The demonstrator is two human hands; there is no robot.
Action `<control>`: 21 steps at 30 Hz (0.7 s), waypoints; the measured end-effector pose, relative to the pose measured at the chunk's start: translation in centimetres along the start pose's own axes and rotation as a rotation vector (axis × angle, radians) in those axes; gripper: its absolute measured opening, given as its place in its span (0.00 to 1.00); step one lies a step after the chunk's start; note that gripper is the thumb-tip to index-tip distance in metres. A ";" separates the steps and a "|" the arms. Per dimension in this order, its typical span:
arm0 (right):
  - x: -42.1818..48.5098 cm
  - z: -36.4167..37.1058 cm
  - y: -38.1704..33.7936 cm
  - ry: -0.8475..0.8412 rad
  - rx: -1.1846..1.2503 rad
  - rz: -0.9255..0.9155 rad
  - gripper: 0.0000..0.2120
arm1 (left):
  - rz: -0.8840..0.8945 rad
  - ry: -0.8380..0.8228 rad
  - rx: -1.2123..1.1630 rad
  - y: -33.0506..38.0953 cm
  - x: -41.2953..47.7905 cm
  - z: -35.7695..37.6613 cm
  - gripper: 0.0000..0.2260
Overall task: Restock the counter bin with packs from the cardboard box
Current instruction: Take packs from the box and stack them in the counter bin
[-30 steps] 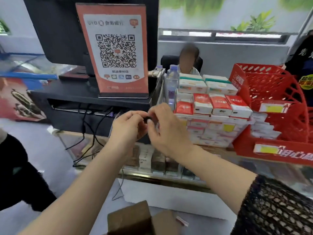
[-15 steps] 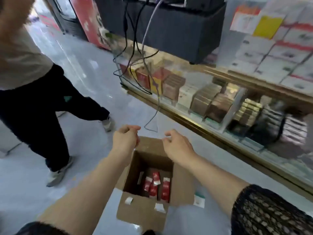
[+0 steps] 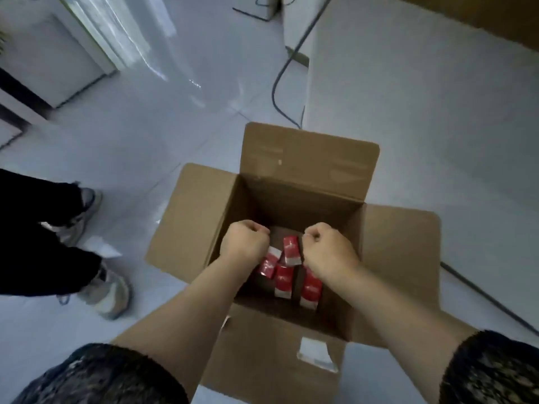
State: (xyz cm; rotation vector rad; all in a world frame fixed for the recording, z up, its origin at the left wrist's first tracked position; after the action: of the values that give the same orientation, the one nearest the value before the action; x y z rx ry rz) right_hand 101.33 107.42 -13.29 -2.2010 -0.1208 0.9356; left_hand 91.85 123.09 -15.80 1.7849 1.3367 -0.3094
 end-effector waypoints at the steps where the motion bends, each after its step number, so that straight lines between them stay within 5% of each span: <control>1: 1.3 1.2 1.0 -0.010 0.003 0.016 0.11 | -0.023 -0.028 0.038 -1.1 1.9 1.1 0.08; 10: 10.3 7.7 7.7 -0.003 -0.007 0.183 0.08 | -0.142 -0.291 0.513 -6.7 12.9 10.3 0.23; 15: 12.7 9.3 9.1 -0.028 -0.051 0.194 0.12 | -0.091 -0.523 0.613 -8.5 15.4 14.7 0.18; 21: 14.1 10.3 10.7 -0.047 -0.066 0.211 0.12 | -0.071 -0.576 0.552 -9.1 17.7 17.1 0.16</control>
State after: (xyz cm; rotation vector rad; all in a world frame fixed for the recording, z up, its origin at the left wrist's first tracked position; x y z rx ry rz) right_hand 102.88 110.57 -33.40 -2.2849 0.0614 1.1133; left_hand 95.78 122.45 -41.76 1.8681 0.9435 -1.2265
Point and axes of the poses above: each hand's wrist, its own x-axis towards the middle knuckle, its own z-axis out of the palm, y = z × x, the point moved 10 cm from there along x, towards the middle knuckle, and after that the axes turned 9 degrees about x, right-handed, at the moved point
